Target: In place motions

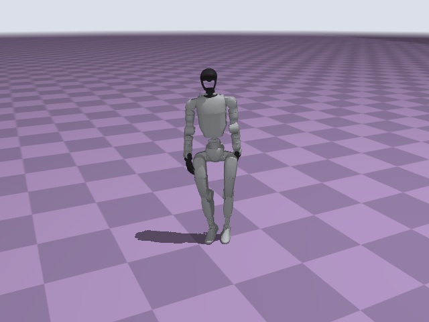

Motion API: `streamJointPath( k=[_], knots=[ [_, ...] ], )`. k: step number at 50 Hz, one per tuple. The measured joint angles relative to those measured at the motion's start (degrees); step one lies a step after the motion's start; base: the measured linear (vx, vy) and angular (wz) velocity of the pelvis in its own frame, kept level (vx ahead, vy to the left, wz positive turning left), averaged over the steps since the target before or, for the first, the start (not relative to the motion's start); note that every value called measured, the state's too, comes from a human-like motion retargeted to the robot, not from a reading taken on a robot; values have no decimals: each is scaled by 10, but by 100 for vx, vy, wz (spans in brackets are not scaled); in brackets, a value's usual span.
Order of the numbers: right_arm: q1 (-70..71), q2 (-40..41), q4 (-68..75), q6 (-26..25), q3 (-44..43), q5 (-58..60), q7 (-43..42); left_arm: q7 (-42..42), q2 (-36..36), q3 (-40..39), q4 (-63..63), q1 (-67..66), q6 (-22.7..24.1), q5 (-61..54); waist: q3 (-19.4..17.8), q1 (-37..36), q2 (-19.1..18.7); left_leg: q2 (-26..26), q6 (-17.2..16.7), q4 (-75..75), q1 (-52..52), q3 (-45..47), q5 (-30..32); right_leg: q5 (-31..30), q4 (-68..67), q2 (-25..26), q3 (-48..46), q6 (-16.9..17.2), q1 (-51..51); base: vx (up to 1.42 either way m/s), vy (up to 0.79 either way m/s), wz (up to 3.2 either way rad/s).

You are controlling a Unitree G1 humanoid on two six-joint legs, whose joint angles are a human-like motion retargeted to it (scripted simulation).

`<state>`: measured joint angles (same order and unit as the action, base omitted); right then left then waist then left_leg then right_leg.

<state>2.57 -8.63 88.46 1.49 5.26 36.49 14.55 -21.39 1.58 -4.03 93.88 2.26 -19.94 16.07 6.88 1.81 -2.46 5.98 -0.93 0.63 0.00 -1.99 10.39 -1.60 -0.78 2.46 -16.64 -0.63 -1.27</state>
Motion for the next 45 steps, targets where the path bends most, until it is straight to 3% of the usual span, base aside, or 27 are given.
streamJointPath(
  k=[9, 21, 30, 35, 39, 42, 45],
  knots=[
    [-19, -8, 54, -14, -17, 15, -90, -2, -17, 16, -7, 15, 3, 3, -1, 2, -1, -2, -6, 0, -5, -5, 0, 3, 0, 2, -4, -2, 0, 0, 0, 0],
    [-59, -23, 89, -47, -65, -34, -70, 20, -23, 45, -20, 13, 18, 33, -7, 8, -9, -9, -17, -1, -13, -13, -4, 9, 2, 8, -7, -7, -1, 1, -3, 3],
    [-22, -8, 88, -67, -24, -45, -94, 82, -18, 7, -12, -12, 78, -46, -13, 14, -17, -15, -12, -24, -18, -21, -21, 13, 1, 13, -6, -14, 1, 4, -7, 4],
    [12, 3, 58, -59, 9, -34, -89, 81, -11, -28, -26, -30, 96, -72, -27, 14, 1, -1, 29, -138, -72, -17, -11, 15, 0, -11, -6, -14, 6, 1, -8, 19],
    [64, 18, 60, -54, 29, -79, -89, 102, -4, -48, -33, -43, 111, -84, -58, -8, 38, 16, 72, -342, -182, 10, 116, 13, -3, -49, -4, -13, 14, -10, -12, 5],
    [122, 33, 69, -48, 23, -140, -86, 117, 6, -53, -28, -56, 113, -99, -102, -78, 58, 34, 110, -502, -276, 16, 191, 11, -11, -58, 33, -16, 23, -10, -19, -105],
    [168, 52, 48, -46, -10, -186, -72, 91, 9, -62, -9, -73, 85, -85, -122, -129, 88, 43, 132, -614, -371, 74, 128, 2, -5, -86, 31, -28, 27, -3, -11, -56]
  ],
)
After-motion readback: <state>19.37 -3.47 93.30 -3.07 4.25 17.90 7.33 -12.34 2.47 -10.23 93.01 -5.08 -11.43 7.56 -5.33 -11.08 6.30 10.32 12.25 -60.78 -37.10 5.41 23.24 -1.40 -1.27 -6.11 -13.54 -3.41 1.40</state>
